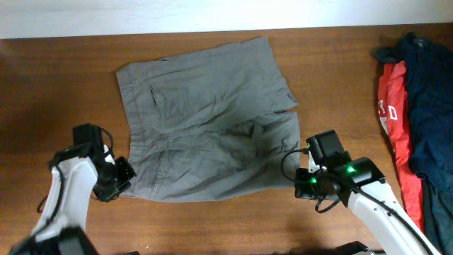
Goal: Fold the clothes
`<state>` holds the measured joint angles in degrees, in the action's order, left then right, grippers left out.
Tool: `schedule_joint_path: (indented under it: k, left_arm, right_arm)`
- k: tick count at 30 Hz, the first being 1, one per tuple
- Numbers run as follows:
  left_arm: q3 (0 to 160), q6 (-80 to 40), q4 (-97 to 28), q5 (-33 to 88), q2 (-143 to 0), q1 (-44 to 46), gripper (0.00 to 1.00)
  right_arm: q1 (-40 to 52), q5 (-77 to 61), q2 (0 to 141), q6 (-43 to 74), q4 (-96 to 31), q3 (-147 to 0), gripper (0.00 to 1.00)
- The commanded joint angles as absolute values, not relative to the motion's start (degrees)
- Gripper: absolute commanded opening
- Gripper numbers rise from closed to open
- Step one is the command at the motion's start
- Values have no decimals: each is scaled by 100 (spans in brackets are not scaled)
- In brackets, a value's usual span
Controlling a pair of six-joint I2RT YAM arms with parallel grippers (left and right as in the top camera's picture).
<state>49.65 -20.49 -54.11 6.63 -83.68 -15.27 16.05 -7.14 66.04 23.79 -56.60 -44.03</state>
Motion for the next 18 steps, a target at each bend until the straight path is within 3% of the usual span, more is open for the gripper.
schedule_joint_path:
  k: [1, 4, 8, 13, 18]
  left_arm:
    - [5118, -1721, -5402, 1337, -7708, -1599, 0]
    - [5113, -1468, -5640, 1286, -7367, -1599, 2]
    - [4980, -1612, -6001, 1280, -7356, -1599, 24]
    - [4654, -2018, -5594, 1247, -7588, -1599, 55]
    - [4495, -2027, -5398, 1240, -8005, -1599, 59]
  right_arm:
    - [1562, -198, 6331, 2425, -5658, -4510, 4]
    - [1562, -187, 6230, 2403, -5629, -4589, 4]
    - [1562, -189, 6239, 2405, -5592, -4604, 4]
    - [1562, -252, 6239, 2405, -5596, -4604, 4]
    - [1562, -296, 6239, 2408, -5596, -4604, 4]
